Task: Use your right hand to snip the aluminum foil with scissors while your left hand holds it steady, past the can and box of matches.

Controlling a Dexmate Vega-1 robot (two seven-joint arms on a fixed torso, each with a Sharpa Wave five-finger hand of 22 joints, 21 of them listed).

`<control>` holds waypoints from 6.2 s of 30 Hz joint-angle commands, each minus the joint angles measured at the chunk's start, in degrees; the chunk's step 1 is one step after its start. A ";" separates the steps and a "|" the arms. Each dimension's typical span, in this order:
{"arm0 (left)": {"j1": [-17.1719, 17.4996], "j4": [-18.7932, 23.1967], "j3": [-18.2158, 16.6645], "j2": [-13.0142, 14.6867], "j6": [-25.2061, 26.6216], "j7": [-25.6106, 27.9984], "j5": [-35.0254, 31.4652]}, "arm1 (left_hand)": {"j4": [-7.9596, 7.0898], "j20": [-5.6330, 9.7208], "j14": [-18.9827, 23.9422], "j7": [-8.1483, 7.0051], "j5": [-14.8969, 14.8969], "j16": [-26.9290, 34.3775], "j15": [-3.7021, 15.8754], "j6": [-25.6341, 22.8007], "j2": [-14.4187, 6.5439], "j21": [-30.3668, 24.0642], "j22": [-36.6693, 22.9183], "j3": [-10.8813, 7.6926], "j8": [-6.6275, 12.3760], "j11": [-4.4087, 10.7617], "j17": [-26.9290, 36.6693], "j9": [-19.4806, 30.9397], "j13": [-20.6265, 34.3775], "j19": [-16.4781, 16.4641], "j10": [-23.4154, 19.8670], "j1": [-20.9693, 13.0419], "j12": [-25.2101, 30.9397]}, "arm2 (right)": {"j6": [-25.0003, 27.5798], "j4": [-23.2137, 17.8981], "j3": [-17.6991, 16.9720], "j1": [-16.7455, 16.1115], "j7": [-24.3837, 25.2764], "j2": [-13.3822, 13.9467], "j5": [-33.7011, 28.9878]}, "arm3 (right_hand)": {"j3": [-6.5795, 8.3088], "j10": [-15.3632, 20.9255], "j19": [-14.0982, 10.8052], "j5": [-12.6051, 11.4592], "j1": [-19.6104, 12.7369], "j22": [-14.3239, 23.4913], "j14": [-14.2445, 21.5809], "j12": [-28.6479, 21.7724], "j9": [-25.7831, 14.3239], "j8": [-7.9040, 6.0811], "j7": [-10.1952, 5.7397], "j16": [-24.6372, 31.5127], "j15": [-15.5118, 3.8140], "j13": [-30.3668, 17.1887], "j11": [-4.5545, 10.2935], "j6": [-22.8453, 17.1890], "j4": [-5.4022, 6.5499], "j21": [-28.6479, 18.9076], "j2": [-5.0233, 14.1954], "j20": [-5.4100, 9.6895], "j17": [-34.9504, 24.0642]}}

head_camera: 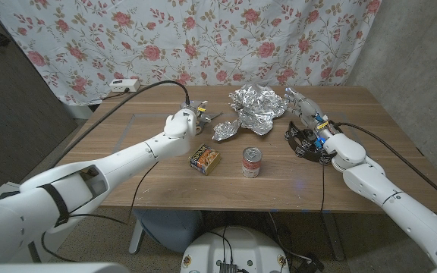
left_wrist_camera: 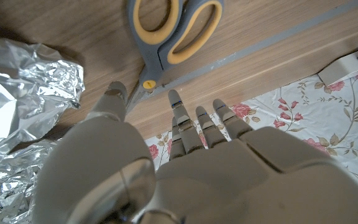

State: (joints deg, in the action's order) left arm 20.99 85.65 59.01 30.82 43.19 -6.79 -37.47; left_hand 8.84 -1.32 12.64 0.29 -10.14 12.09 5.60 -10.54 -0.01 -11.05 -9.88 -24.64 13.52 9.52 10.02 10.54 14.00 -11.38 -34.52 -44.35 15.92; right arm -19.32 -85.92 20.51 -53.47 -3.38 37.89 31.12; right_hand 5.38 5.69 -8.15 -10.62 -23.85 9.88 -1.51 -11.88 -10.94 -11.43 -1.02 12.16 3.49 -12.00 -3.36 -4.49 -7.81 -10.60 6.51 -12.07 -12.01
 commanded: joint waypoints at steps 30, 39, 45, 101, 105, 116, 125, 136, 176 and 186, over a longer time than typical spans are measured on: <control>-1.65 -4.66 3.19 -3.24 3.84 4.38 1.12 | -0.45 -0.61 1.96 -0.60 -0.20 0.28 -0.51 1.22 -0.04 -0.34 -0.06 0.95 -1.60 0.78 0.34 0.17 1.61 -1.32 -0.55 0.81 0.72 | -0.37 2.70 0.62 1.12 -1.58 -0.78 0.70 | 0.38 0.24 0.33 -0.19 -0.33 0.09 -0.26 -0.09 -0.13 -0.14 -0.03 0.23 0.47 -0.08 0.16 -0.54 -0.02 -0.28 -0.09 -0.12 -0.03; -2.29 -5.86 4.54 -3.89 4.53 4.70 0.72 | -0.44 -0.77 4.01 -0.68 -0.29 0.80 0.18 1.83 -0.41 -0.20 -0.09 1.21 -2.03 1.09 0.49 0.18 2.24 -1.18 -1.37 0.86 1.43 | -0.33 2.71 0.65 1.11 -1.50 -0.76 0.67 | 0.41 0.24 0.34 -0.19 -0.30 0.09 -0.31 -0.09 -0.13 -0.13 -0.08 0.22 0.46 -0.08 0.16 -0.53 0.00 -0.29 -0.09 -0.11 -0.03; -2.27 -6.23 4.67 -4.12 4.35 5.19 1.18 | -0.34 -0.73 3.89 -0.79 -0.29 0.62 0.08 1.96 -0.31 -0.16 -0.09 1.36 -2.10 1.09 0.49 0.18 2.46 -1.14 -1.21 0.84 1.46 | -0.62 3.00 0.75 1.18 -1.66 -0.82 0.53 | 0.43 0.24 0.34 -0.19 -0.30 0.09 -0.29 -0.09 -0.13 -0.13 -0.03 0.24 0.51 -0.07 0.16 -0.55 0.01 -0.30 -0.09 -0.11 -0.03; -2.45 -7.71 6.74 -5.73 6.72 7.56 3.72 | 0.68 -1.40 8.83 -1.26 -1.81 0.88 2.45 0.40 -3.81 -0.04 -0.06 0.47 -2.32 2.86 1.27 0.19 6.91 -0.78 -7.94 -3.32 8.09 | -0.51 3.55 0.80 1.01 -2.02 -1.00 1.20 | 0.61 0.24 0.37 -0.20 -0.08 0.09 -0.34 -0.07 -0.13 -0.10 -0.05 0.29 0.45 -0.07 0.17 -0.63 0.15 -0.32 -0.05 -0.12 -0.07; -2.38 -7.73 6.68 -5.83 6.75 7.68 3.98 | 0.82 -1.47 9.20 -1.31 -1.93 0.96 2.76 0.35 -3.88 -0.08 -0.05 0.44 -2.39 2.89 1.36 0.20 7.37 -0.92 -8.13 -3.73 8.62 | -0.60 3.59 0.80 0.98 -2.11 -0.94 1.17 | 0.63 0.24 0.37 -0.20 -0.07 0.09 -0.33 -0.07 -0.13 -0.07 -0.05 0.30 0.48 -0.07 0.16 -0.58 0.16 -0.32 -0.05 -0.11 -0.07; -1.92 -7.80 4.85 -6.33 5.35 8.09 7.20 | 1.20 -1.27 9.47 -0.84 -2.19 1.01 3.00 0.19 -4.65 -0.14 -0.01 0.15 -2.50 2.86 1.76 0.22 8.82 -1.25 -8.09 -5.55 10.05 | -0.60 3.24 0.43 0.45 -1.95 -0.74 1.58 | 0.69 0.24 0.37 -0.21 -0.08 0.09 -0.27 -0.07 -0.14 -0.06 -0.04 0.32 0.49 -0.06 0.17 -0.57 0.14 -0.33 -0.06 -0.11 -0.06; -2.85 -8.53 6.64 -6.92 5.80 8.05 6.44 | 0.90 -1.17 10.11 -0.73 -1.57 1.39 4.05 0.03 -4.85 -0.06 0.03 0.85 -2.54 2.90 2.39 0.26 10.58 -1.30 -8.60 -6.27 12.02 | -1.25 3.42 0.18 0.13 -2.10 -0.67 1.67 | 0.74 0.25 0.38 -0.22 -0.08 0.09 -0.30 -0.07 -0.14 -0.05 -0.13 0.32 0.52 -0.06 0.16 -0.57 0.15 -0.34 -0.04 -0.11 -0.06; -3.83 -8.82 9.33 -6.96 6.60 7.36 3.84 | 0.96 -1.29 8.91 -2.06 -1.06 0.99 3.58 1.92 -3.77 0.11 0.02 2.05 -3.14 2.84 2.96 0.29 12.56 -0.98 -6.22 -7.08 13.16 | -1.47 3.20 -0.18 -0.53 -1.95 -0.84 2.33 | 0.78 0.24 0.37 -0.22 -0.07 0.09 -0.31 -0.07 -0.14 -0.04 -0.08 0.32 0.48 -0.06 0.17 -0.57 0.14 -0.34 -0.05 -0.11 -0.06; -2.66 -8.95 11.05 -7.19 8.55 8.51 -3.60 | 1.16 -2.34 12.17 -3.63 -2.83 3.53 4.91 -0.81 -6.37 -0.05 0.04 1.99 -2.17 3.00 5.82 0.36 18.99 -1.31 -8.17 -13.41 20.81 | -2.16 3.52 -0.98 -1.41 -2.22 -1.66 4.18 | 0.96 0.24 0.37 -0.23 0.21 0.09 -0.27 -0.07 -0.14 -0.04 -0.14 0.40 0.39 -0.06 0.18 -0.67 0.32 -0.36 0.12 -0.11 -0.11; -1.36 -9.44 8.69 -7.52 7.77 12.25 -2.87 | 1.51 -2.00 15.38 -3.40 -3.44 6.19 6.31 -3.91 -7.40 -0.30 0.05 2.18 -1.88 3.00 8.33 0.42 22.68 -2.75 -10.43 -17.28 25.53 | -1.92 3.59 -1.00 -1.09 -2.39 -1.46 4.09 | 1.01 0.24 0.37 -0.24 0.19 0.09 -0.27 -0.07 -0.14 -0.01 -0.13 0.39 0.38 -0.06 0.18 -0.61 0.31 -0.36 0.12 -0.11 -0.10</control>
State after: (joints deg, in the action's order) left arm 18.45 76.73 69.73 23.69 51.56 1.50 -40.50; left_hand 10.10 -3.37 26.03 -3.18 -13.05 17.53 10.66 -13.42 -6.77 -11.05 -9.88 -22.40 11.07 11.25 17.54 10.81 33.77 -13.42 -42.99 -59.88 40.07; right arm -21.76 -82.25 19.65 -54.81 -5.74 36.22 35.10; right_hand 6.10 5.69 -8.15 -10.61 -23.84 9.88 -1.82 -11.88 -10.95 -11.43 -1.23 12.16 3.80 -12.00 -3.36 -4.70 -7.42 -10.60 6.51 -12.07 -12.01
